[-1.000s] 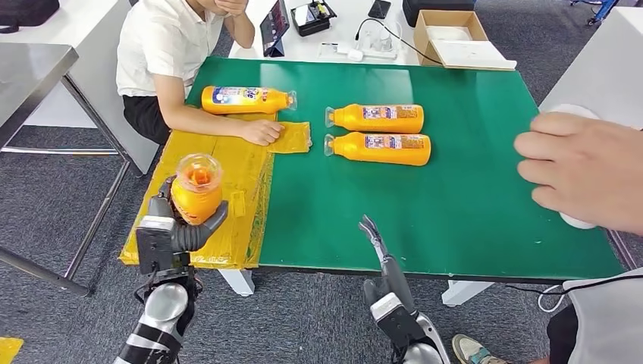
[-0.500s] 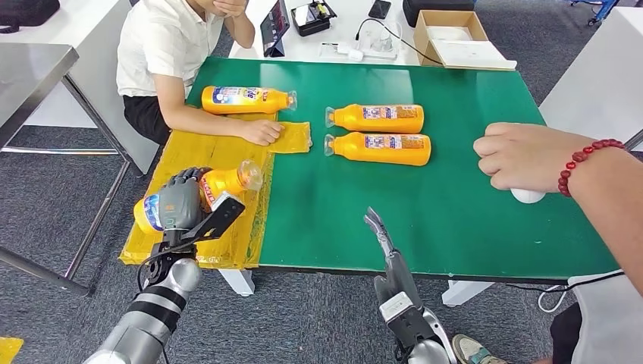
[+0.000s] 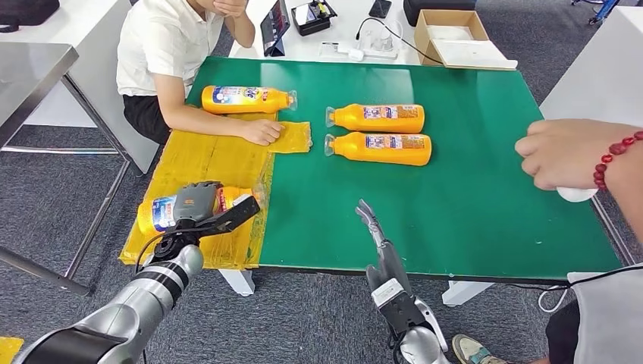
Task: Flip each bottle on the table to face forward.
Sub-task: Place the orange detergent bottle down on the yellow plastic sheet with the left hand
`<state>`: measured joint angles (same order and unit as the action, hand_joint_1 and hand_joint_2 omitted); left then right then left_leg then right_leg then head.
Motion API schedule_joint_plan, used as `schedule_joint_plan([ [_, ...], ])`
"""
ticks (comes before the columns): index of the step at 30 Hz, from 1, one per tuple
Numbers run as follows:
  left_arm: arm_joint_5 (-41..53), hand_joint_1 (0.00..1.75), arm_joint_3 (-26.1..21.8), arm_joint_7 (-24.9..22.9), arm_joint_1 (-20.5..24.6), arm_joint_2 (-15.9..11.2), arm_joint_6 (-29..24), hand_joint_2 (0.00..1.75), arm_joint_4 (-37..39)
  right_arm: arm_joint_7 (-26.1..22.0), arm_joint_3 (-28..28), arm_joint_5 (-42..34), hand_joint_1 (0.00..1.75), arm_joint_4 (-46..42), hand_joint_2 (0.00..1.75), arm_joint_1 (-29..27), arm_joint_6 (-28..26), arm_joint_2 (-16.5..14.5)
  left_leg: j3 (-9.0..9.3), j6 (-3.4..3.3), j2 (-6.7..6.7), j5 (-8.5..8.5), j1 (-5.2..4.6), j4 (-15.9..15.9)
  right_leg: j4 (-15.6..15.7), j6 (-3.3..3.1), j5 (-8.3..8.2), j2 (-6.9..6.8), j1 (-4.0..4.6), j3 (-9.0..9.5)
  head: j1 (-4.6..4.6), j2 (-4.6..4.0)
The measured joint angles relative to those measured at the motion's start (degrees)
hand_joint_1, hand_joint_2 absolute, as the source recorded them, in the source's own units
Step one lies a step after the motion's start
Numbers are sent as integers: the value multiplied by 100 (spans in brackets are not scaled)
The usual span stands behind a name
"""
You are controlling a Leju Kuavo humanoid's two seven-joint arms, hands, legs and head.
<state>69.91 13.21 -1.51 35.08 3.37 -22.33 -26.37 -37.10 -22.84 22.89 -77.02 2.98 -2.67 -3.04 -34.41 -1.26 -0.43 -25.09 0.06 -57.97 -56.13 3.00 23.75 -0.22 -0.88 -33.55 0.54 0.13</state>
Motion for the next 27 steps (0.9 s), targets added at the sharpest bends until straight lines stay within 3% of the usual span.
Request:
schedule_joint_plan([
  [1,-11,59,8,32,40,0,136,175,56,-6,0,-10,0,23,0,1,-6,-11,1,0,-1,0,0,0,0,0,0,0,0,1,1,0],
  [3,-45,5,12,130,124,0,433,175,154,-22,1,-28,0,74,0,3,-28,-33,6,0,-7,0,0,0,1,-1,0,-4,0,8,1,0],
  [12,-425,0,11,759,299,41,1529,175,267,-169,60,-116,0,285,0,43,-178,-108,33,-2,-11,3,-1,0,1,-1,0,-8,-1,37,-1,0],
  [16,-721,0,11,1054,301,104,1760,0,251,-204,80,-121,0,369,0,64,-208,-146,35,-3,-10,4,-2,0,1,0,0,-8,-2,39,0,0],
  [21,-1814,0,6,1800,218,233,2544,0,3,-269,79,-120,0,498,0,110,-338,-172,34,-3,-10,4,-2,0,0,0,0,-8,-1,38,1,0],
  [26,-3025,0,156,2135,21,313,3288,0,-410,-274,52,-286,0,620,0,200,-547,-159,31,-3,-6,3,-1,0,0,0,0,-5,-1,33,0,0],
  [27,-3332,0,232,2193,-61,316,3360,44,-555,-275,37,-311,0,645,44,221,-595,-150,29,-3,-6,3,-1,0,0,0,0,-5,-1,32,0,0],
])
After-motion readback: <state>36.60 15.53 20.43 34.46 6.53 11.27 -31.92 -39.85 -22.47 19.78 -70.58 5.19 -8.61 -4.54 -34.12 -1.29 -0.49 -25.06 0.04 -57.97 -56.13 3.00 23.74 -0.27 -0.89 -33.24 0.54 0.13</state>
